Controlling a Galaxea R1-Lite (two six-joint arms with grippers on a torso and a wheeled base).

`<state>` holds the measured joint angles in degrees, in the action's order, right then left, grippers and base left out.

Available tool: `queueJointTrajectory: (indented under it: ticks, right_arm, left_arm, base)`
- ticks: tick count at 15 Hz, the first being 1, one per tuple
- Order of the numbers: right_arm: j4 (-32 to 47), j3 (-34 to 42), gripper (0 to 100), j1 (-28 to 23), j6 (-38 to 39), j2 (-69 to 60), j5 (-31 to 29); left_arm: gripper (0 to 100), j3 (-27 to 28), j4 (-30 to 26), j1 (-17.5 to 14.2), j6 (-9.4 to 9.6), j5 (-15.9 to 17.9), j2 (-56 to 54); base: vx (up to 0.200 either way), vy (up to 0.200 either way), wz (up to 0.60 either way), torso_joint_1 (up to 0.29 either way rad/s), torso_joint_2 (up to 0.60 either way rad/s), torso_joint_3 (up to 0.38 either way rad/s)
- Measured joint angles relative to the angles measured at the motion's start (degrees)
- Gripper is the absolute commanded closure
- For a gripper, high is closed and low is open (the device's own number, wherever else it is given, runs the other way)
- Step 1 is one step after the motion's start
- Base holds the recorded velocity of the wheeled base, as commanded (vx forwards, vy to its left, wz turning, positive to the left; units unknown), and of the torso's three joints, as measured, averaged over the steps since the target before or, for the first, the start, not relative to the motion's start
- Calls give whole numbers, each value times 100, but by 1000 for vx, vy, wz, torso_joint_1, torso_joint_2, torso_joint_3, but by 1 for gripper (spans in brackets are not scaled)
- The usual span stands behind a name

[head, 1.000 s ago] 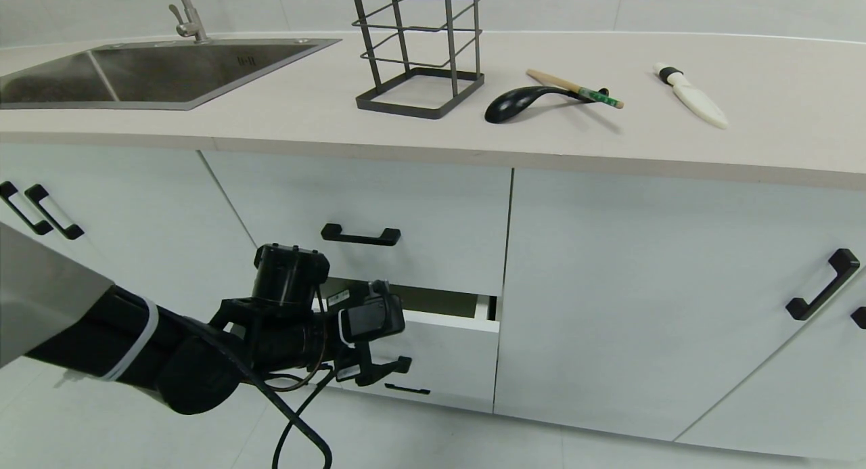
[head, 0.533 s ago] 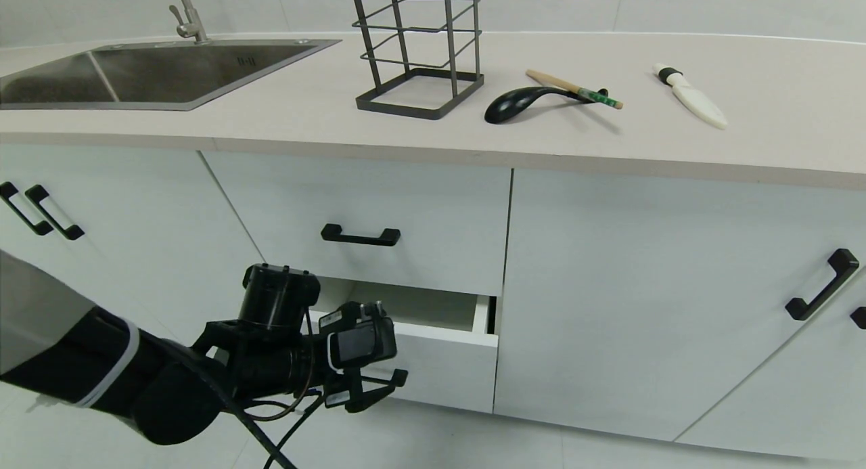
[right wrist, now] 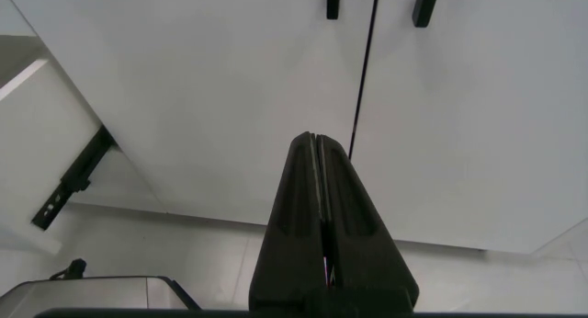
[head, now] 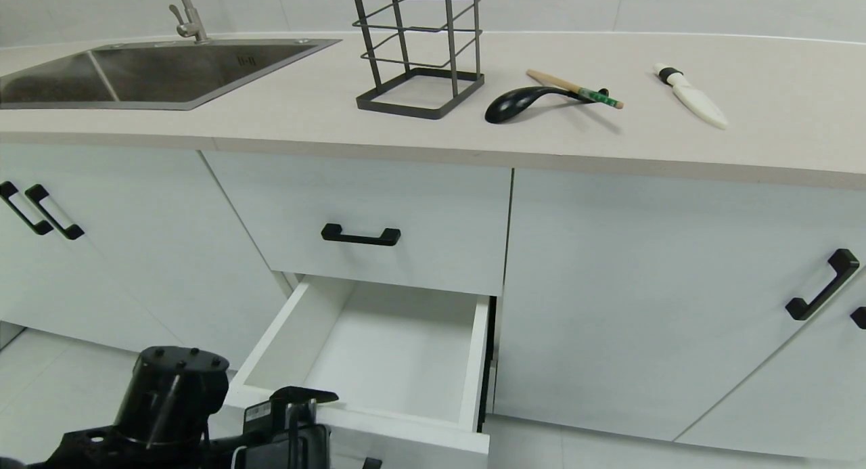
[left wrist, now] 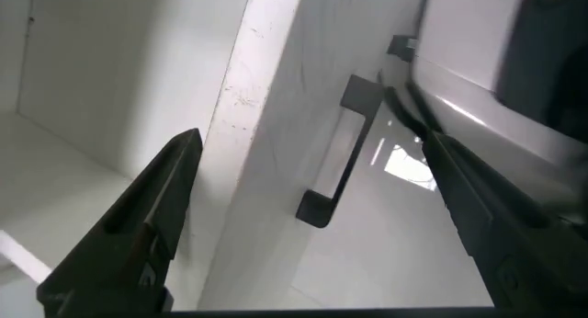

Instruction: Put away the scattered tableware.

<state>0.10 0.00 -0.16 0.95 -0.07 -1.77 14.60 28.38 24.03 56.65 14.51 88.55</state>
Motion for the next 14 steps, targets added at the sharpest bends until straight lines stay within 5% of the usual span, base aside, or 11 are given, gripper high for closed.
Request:
queueJointTrajectory:
  ticks: [11,14]
  right_arm:
    - [0,0,100,-2,2,0,0]
    - [0,0,100,-2,2,0,0]
  left_arm:
    - [0,157,30,83,-68,112,-239]
    - [0,239,11,108,-512,389,-460]
  base:
    - [0,0,0,0,0,0]
    - [0,0,0,0,0,0]
